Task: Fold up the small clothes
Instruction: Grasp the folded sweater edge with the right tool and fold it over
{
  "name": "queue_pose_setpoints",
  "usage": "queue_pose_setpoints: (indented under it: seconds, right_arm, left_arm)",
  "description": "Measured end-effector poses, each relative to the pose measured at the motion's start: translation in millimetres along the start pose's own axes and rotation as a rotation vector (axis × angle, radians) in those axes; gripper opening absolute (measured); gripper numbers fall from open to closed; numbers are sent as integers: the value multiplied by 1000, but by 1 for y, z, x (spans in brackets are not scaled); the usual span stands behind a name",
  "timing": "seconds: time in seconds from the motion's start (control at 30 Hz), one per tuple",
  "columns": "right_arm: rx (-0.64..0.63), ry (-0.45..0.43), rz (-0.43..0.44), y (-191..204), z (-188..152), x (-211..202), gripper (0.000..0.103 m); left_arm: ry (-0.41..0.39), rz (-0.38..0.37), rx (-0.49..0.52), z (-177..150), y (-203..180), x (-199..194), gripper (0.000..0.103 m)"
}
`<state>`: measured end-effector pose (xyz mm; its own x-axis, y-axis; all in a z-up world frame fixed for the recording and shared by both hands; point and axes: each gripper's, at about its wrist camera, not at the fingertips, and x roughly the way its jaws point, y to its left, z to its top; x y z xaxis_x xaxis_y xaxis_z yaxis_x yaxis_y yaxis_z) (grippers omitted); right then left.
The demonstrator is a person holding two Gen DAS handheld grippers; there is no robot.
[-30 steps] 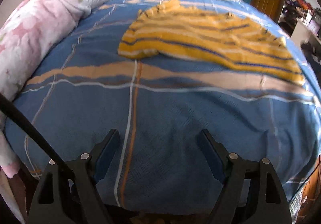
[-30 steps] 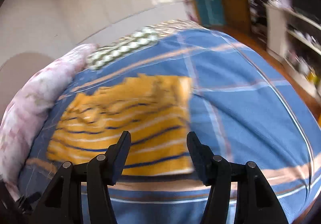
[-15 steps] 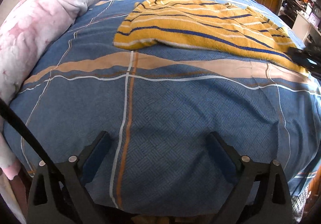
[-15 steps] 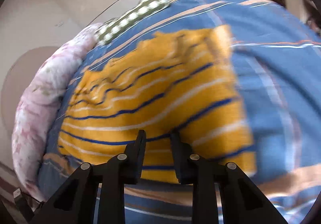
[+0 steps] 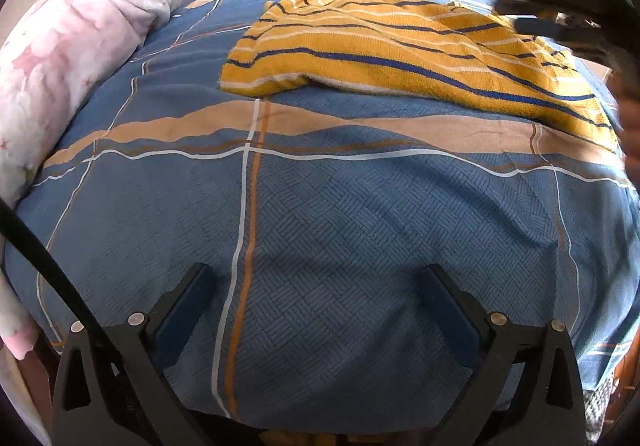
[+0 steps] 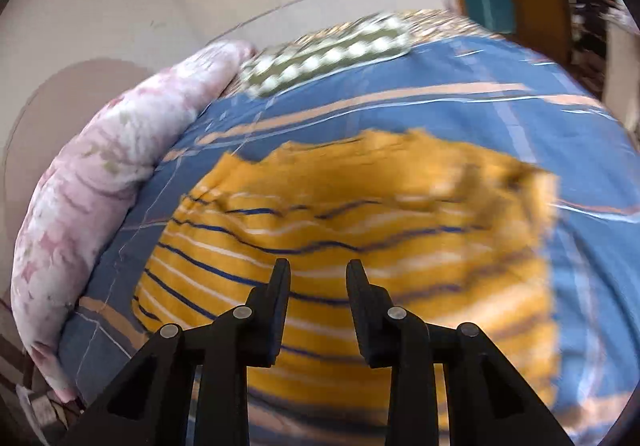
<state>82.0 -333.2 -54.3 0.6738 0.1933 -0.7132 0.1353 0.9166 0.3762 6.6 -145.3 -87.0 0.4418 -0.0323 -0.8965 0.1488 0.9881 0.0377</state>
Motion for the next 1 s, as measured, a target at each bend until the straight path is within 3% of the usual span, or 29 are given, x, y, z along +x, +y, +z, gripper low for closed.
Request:
queue_pose_setpoints:
  seconds: [0.17, 0.23, 0.3, 0.37, 0.5, 0.57, 0.6, 0.63, 0.77, 0.9, 1.0]
  right_arm:
    - [90, 74, -48, -32, 7, 39, 30]
    - [199, 59, 14, -66, 1, 32, 16]
    - [279, 46, 34, -94, -6, 18, 8]
    - [295, 21, -4, -113, -12, 2, 8]
    - [328, -13, 24, -140, -27, -33, 7]
    - [316, -23, -37, -141, -29, -49, 17]
    - [296, -35, -98, -140, -31, -60, 29]
    - [282, -51, -96, -139, -32, -66, 38]
    - [204, -91, -103, -127, -36, -87, 40]
    - [136, -89, -66, -106, -37, -77, 40]
    - [134, -59, -41, -103, -42, -59, 40]
  left_arm:
    - [2, -13, 0, 0, 2, 1, 103]
    - [0, -14, 0, 0, 2, 1, 103]
    - [-1, -9, 2, 0, 2, 2, 103]
    - [-5, -8, 5, -1, 2, 1, 103]
    - [-8, -63, 1, 0, 7, -8, 102]
    - [-27, -154, -37, 4, 16, -22, 101]
    - [-47, -189, -55, 7, 20, -29, 101]
    - [-77, -216, -70, 12, 24, -38, 101]
    - [-162, -202, -46, 51, 28, -52, 101]
    - [-138, -247, -47, 105, 25, -19, 101]
    - [-64, -253, -95, 141, 30, 26, 101]
